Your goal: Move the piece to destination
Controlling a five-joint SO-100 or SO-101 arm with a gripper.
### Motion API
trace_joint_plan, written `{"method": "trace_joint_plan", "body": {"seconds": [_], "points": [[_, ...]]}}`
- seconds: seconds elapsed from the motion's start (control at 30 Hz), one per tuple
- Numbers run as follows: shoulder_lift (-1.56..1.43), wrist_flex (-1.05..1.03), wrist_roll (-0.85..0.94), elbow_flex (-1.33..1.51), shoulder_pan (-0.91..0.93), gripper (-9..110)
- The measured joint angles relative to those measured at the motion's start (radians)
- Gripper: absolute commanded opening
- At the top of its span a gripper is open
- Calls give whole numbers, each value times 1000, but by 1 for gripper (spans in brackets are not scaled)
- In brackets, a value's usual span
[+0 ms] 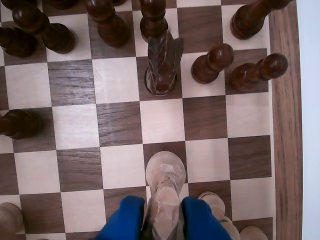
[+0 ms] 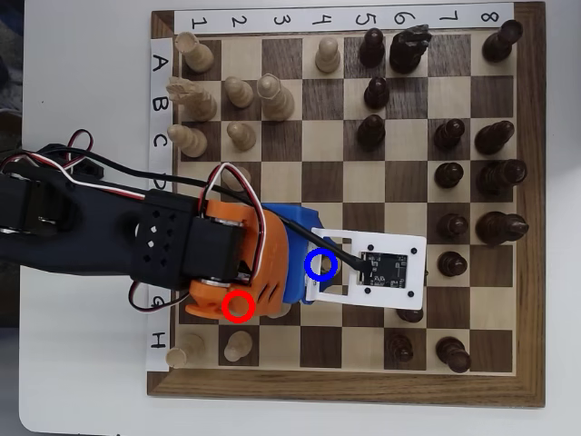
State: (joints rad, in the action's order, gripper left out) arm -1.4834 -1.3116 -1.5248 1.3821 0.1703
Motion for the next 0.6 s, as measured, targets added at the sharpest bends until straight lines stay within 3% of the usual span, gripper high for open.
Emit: {"method": "trace_joint_plan", "body": {"seconds": [0.6], "points": [[11,6,-15,0,0,0]]}}
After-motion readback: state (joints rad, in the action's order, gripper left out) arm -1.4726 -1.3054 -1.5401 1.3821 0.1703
